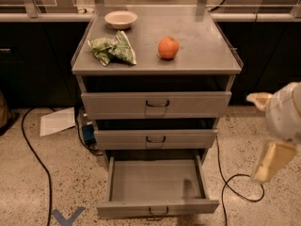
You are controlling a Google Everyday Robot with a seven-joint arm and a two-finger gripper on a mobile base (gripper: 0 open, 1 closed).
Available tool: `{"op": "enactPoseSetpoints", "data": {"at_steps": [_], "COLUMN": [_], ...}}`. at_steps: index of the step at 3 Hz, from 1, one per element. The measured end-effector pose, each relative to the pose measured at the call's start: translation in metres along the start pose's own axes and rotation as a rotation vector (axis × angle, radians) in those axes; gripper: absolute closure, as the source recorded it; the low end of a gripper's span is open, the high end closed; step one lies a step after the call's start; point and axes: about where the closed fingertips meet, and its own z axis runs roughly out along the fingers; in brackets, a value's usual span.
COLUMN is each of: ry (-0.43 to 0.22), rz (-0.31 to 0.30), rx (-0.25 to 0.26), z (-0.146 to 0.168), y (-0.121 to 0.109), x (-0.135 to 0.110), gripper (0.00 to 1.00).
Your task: Close bottom drawer
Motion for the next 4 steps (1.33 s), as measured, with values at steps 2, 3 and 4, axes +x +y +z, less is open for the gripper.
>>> {"op": "enactPoseSetpoints", "data": {"at_steps": [2, 3, 4], "ry": [-0.071, -0.071, -0.085], "rz": [0.002, 0.002, -0.004], "rx": [-0.088, -0.088, -0.107], "z": [0.119, 0.119, 0.143], "y": [0.045, 0.045, 0.059], "x": [0.035, 0.035, 0.042], "gripper": [0.00, 0.00, 0.00]}}
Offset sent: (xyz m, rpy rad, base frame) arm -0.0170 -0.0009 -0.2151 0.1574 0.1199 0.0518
